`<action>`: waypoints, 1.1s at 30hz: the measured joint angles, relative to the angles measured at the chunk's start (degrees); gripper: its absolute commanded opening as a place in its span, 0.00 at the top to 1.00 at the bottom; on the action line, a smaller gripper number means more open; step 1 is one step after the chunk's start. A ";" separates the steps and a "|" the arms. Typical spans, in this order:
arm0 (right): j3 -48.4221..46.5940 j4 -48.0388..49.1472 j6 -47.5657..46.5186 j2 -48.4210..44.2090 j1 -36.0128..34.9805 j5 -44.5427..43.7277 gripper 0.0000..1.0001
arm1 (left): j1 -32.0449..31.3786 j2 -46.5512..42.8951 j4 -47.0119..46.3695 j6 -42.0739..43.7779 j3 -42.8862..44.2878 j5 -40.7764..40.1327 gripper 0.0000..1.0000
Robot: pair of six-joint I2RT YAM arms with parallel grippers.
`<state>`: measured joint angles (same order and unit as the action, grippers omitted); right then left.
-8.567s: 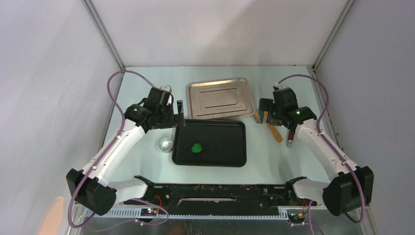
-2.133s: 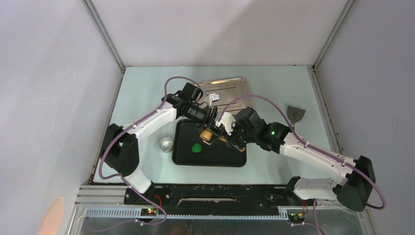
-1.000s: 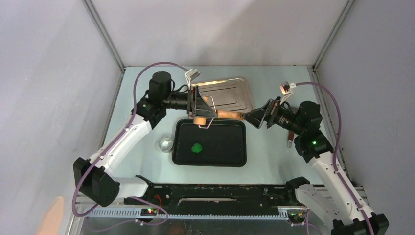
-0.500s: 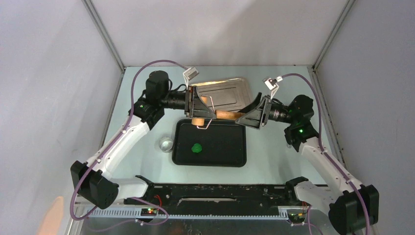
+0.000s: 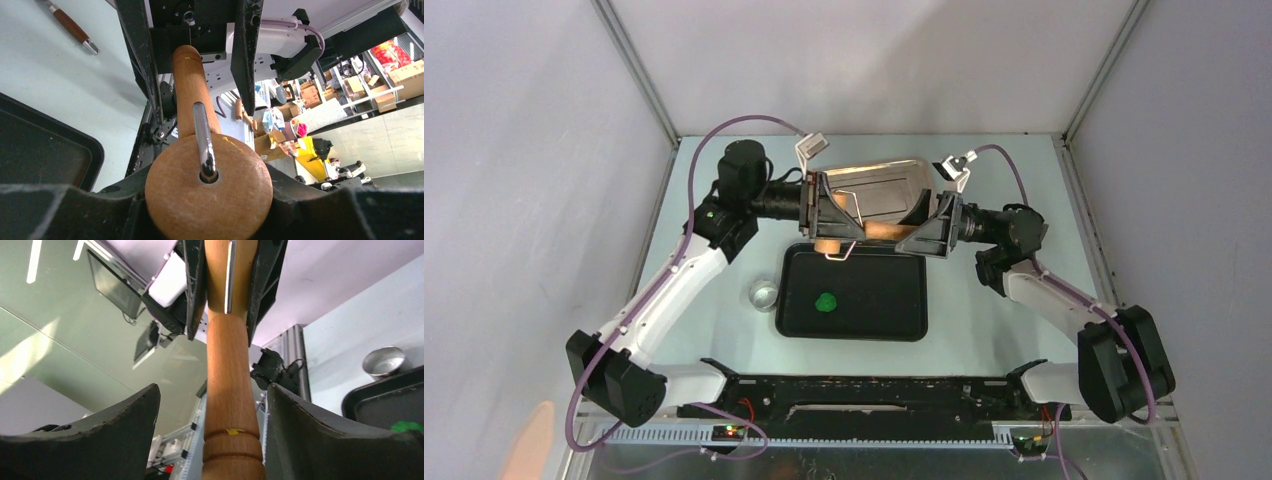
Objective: Roll out the dumpling wrappers from the dough
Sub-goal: Pick up the rolling pin from the center of the board.
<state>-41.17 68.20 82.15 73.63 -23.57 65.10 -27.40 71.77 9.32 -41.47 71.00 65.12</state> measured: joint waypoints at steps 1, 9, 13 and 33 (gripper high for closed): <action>0.22 2.38 1.57 0.74 -0.20 -0.31 0.22 | 0.00 0.00 0.39 0.20 0.00 -0.04 1.00; 0.55 10.40 7.89 2.12 -0.98 -1.92 0.50 | 0.22 0.00 3.65 2.47 0.00 -0.57 1.00; 0.59 10.93 8.85 2.36 -1.11 -2.19 0.61 | 0.26 -0.04 3.80 2.49 0.00 -0.63 1.00; 1.40 7.19 7.91 5.35 -1.38 -6.25 0.57 | 0.70 -0.48 12.33 8.55 1.88 -4.92 1.00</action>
<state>-39.77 75.40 90.06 78.98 -24.95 58.85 -26.70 71.29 21.65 -32.93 72.88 60.20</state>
